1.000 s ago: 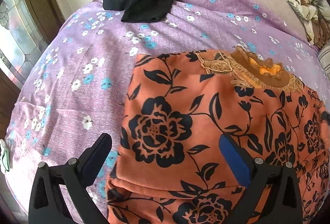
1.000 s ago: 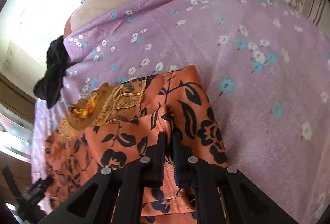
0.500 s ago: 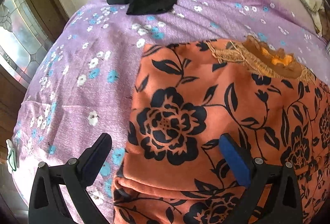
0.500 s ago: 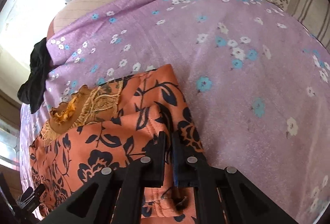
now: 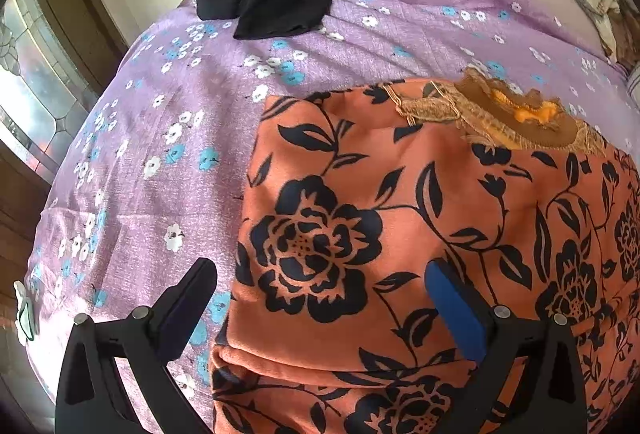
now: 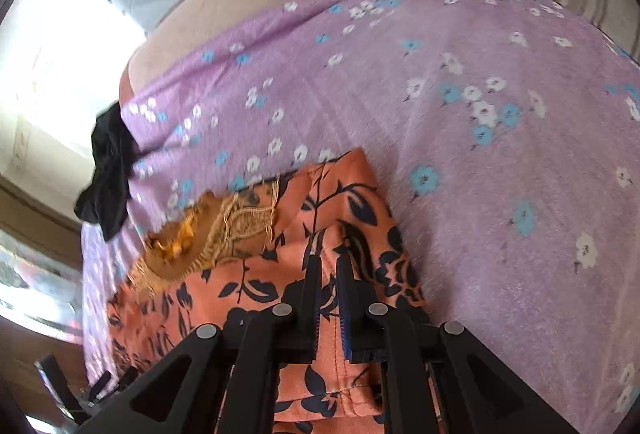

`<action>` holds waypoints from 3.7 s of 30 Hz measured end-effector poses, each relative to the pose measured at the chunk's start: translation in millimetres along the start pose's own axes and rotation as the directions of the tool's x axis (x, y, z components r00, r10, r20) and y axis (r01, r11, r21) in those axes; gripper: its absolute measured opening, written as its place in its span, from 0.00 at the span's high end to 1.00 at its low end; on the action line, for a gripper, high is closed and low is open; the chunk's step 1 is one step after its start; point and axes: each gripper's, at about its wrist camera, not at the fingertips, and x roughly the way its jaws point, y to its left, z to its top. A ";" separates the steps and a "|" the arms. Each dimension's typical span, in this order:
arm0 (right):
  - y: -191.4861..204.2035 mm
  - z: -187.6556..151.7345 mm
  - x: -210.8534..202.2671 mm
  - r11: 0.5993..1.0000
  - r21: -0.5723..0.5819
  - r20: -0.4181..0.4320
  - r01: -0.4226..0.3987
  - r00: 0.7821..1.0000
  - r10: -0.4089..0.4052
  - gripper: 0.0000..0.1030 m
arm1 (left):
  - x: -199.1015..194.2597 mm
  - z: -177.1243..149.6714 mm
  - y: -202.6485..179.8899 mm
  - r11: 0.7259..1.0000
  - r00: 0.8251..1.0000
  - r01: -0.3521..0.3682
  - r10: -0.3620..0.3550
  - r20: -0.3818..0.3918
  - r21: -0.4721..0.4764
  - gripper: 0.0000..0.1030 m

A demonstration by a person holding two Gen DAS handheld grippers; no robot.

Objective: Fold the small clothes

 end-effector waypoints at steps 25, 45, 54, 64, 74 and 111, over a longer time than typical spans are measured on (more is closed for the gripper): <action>17.0 -2.0 -3.0 0.997 -0.080 0.051 -0.024 0.998 0.028 0.86 | 0.1 3.6 20.7 0.999 0.999 -0.041 0.041 -0.004 -0.035 0.00; -17.9 -43.5 -58.1 0.983 -0.103 0.002 -0.149 0.989 0.150 0.86 | -39.8 -34.5 56.8 0.994 0.999 0.018 -0.013 0.043 -0.109 0.00; -56.4 -99.3 -114.4 0.983 -0.088 -0.038 -0.161 0.987 0.158 0.27 | -59.5 -105.3 81.4 0.983 0.996 0.077 -0.081 -0.024 -0.164 0.00; -96.7 -188.3 -139.1 0.995 -0.030 -0.246 -0.095 0.965 0.085 0.28 | -82.9 -158.9 66.0 0.987 0.989 0.120 -0.129 -0.074 -0.110 0.00; -100.9 -232.2 -110.9 0.994 -0.097 -0.377 0.050 0.923 -0.084 0.28 | -86.9 -231.2 74.3 0.984 0.961 0.120 -0.148 -0.235 -0.128 0.00; -98.1 -188.0 -166.8 0.920 -0.018 -0.290 -0.392 0.883 0.370 0.91 | -126.1 -197.2 98.6 0.775 0.770 0.595 -0.626 -0.123 -0.212 0.92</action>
